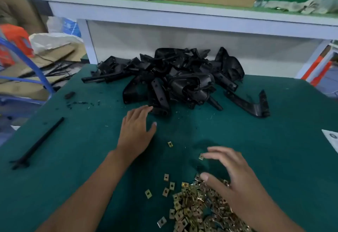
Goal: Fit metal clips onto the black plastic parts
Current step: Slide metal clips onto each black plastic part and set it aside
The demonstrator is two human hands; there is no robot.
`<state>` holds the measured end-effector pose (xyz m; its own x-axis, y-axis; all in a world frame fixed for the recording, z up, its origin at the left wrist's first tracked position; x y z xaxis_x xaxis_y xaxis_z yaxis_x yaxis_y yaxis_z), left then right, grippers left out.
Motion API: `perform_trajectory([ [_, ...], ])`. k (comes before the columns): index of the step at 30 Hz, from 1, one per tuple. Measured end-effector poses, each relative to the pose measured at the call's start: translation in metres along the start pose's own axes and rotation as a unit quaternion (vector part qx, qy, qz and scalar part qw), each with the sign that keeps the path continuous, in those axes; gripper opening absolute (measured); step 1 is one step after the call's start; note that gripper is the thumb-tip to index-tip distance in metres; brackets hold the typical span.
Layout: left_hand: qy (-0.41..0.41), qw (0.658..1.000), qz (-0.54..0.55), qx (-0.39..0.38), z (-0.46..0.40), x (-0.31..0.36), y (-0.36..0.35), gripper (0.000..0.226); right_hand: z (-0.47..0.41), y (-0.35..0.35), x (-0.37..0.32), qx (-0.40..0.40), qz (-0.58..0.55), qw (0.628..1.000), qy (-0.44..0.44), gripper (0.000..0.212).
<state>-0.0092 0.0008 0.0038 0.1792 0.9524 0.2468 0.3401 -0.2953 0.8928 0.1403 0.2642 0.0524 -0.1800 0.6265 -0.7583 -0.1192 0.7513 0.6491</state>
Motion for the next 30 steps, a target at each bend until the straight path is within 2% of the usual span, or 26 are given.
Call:
perform_trajectory([
  [4, -0.028, 0.996, -0.063, -0.055, -0.014, 0.005, -0.009, 0.062, -0.03, 0.013, -0.007, 0.024, -0.002, 1.0, 0.005, 0.037],
  [6, -0.031, 0.994, -0.082, -0.061, -0.025, 0.009, -0.015, 0.061, -0.035, 0.01, -0.005, -0.034, 0.012, 0.999, 0.005, 0.039],
  [10, -0.05, 0.987, -0.153, -0.016, -0.036, 0.016, -0.018, 0.04, -0.031, -0.001, 0.007, -0.134, 0.049, 0.99, -0.005, 0.041],
  [13, -0.085, 0.982, -0.159, 0.052, -0.032, 0.017, -0.018, 0.029, -0.031, -0.005, 0.01, -0.118, 0.042, 0.992, -0.002, 0.035],
  [15, -0.097, 0.983, -0.098, 0.124, -0.028, 0.019, -0.011, 0.029, -0.033, -0.004, 0.011, -0.087, 0.033, 0.996, 0.001, 0.029],
  [17, -0.075, 0.979, -0.004, 0.192, -0.024, 0.024, 0.005, 0.03, -0.035, -0.001, 0.009, -0.057, 0.022, 0.998, 0.009, 0.025],
  [20, 0.002, 0.965, 0.158, 0.208, -0.013, 0.033, 0.035, 0.029, -0.033, 0.003, 0.01, -0.095, 0.015, 0.995, 0.01, 0.037],
  [22, 0.06, 0.943, 0.251, 0.209, -0.003, 0.038, 0.055, 0.025, -0.029, 0.001, 0.012, -0.176, 0.036, 0.984, -0.006, 0.045],
  [23, 0.084, 0.93, 0.293, 0.206, 0.002, 0.04, 0.064, 0.025, -0.028, -0.002, 0.014, -0.208, 0.054, 0.977, -0.008, 0.043],
  [25, 0.111, 0.895, 0.395, 0.174, 0.007, 0.043, 0.08, 0.025, -0.03, -0.006, 0.014, -0.222, 0.073, 0.972, -0.008, 0.029],
  [27, 0.125, 0.833, 0.525, 0.121, 0.01, 0.045, 0.091, 0.018, -0.036, -0.007, 0.011, -0.203, 0.081, 0.976, -0.004, 0.02],
  [30, 0.144, 0.713, 0.685, 0.043, 0.016, 0.045, 0.097, 0.014, -0.042, -0.006, 0.01, -0.192, 0.089, 0.977, 0.001, 0.014],
])
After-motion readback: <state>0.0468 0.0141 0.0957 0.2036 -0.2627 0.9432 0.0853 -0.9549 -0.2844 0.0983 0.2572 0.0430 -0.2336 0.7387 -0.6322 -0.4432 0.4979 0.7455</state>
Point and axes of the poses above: each hand's wrist, its own z-axis away from the middle knuckle, its own y-axis out of the back of the hand, x = y × z, the point moved 1 cm from there along -z, towards the middle knuckle, and after that the axes turned 14 degrees about -z, right-handed, at the moved point
